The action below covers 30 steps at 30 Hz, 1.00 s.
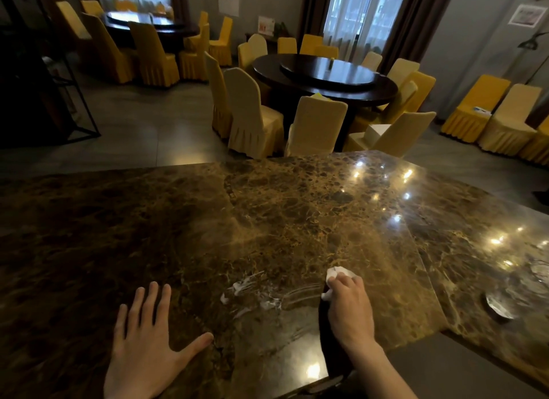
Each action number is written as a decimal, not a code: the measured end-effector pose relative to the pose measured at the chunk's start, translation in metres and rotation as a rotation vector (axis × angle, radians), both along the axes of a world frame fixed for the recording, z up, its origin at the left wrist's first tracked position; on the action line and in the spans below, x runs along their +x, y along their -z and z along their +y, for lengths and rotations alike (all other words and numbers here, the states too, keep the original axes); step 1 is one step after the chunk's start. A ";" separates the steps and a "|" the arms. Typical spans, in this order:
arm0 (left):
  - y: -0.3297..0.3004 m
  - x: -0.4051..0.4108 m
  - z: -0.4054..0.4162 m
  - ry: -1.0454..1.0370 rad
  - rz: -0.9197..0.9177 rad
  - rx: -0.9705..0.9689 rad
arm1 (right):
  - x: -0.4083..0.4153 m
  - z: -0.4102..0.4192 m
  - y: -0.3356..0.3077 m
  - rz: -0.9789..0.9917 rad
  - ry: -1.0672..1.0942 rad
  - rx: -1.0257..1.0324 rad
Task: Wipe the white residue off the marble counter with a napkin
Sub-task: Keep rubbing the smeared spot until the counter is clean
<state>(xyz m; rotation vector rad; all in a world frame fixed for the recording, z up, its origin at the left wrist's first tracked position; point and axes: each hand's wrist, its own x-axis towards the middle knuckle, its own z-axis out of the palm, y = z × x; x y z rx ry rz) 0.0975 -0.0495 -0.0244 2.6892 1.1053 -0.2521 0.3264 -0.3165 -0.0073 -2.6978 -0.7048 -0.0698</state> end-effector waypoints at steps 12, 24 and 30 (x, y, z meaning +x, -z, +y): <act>0.002 -0.001 0.002 -0.002 -0.028 -0.008 | 0.035 0.017 -0.047 0.729 0.163 0.637; 0.005 -0.001 0.002 -0.006 -0.038 0.006 | 0.008 0.031 -0.008 -0.111 -0.014 0.071; 0.008 -0.002 0.003 -0.001 -0.058 0.018 | -0.008 0.023 -0.006 -0.096 -0.211 0.022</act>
